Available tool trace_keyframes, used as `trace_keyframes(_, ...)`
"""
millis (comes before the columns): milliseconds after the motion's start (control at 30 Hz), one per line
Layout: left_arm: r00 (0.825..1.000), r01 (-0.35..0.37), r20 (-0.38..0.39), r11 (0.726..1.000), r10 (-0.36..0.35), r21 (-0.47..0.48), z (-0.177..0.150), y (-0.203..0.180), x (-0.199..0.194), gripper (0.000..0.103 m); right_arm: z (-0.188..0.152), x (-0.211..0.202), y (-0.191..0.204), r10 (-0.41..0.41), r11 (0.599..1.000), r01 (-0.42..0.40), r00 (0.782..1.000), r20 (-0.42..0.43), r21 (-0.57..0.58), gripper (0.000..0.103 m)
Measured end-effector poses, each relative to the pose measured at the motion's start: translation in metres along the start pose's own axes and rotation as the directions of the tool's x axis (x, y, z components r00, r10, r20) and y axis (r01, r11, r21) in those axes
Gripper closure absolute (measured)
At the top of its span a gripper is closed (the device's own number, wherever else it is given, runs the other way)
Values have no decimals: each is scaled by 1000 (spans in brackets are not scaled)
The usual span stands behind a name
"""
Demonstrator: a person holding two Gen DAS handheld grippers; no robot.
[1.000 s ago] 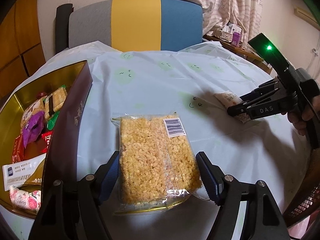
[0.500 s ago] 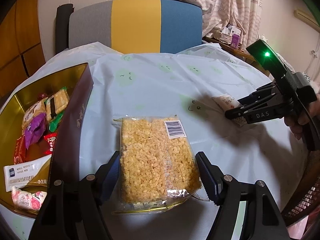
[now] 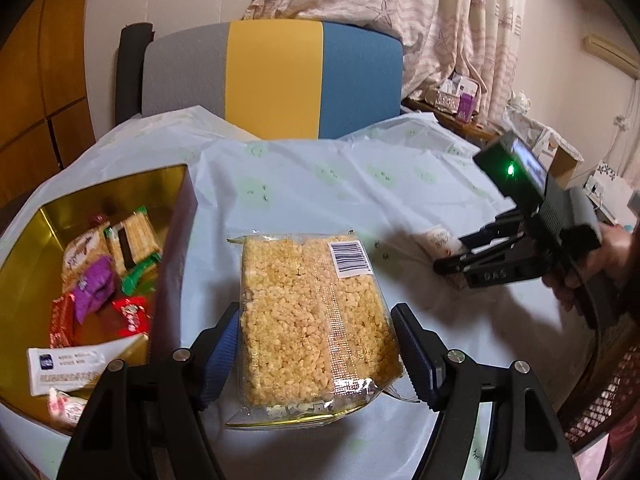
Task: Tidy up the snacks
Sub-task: 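Carry the rice-cracker pack with the left tool into the gold tray and release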
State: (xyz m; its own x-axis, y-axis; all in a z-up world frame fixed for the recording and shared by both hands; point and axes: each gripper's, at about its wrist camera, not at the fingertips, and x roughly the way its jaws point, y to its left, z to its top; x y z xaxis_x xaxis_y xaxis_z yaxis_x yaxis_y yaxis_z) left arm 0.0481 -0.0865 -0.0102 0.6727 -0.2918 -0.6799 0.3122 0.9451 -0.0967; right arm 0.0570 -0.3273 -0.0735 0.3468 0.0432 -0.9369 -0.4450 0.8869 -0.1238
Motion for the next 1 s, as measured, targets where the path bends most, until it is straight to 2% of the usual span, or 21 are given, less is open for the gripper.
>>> trace_keyframes(333, 999, -11, 51, 998, 13, -56, 16, 19, -25, 29, 0, -3, 1, -8, 1000, 8, 1000, 2, -5, 63)
trace_keyframes(667, 993, -71, 82, 986, 84, -148, 22, 62, -46, 29, 0, -4, 0, -11, 1000, 11, 1000, 3, -3, 63)
trace_keyframes(800, 990, -95, 80, 967, 117, -235, 23, 94, -55, 29, -1, -2, 0, -15, 1000, 15, 1000, 3, -4, 63)
trace_keyframes(1000, 976, -165, 74, 914, 206, -370, 20, 157, -75, 29, -1, -2, 0, -18, 1000, 18, 1000, 4, -9, 63)
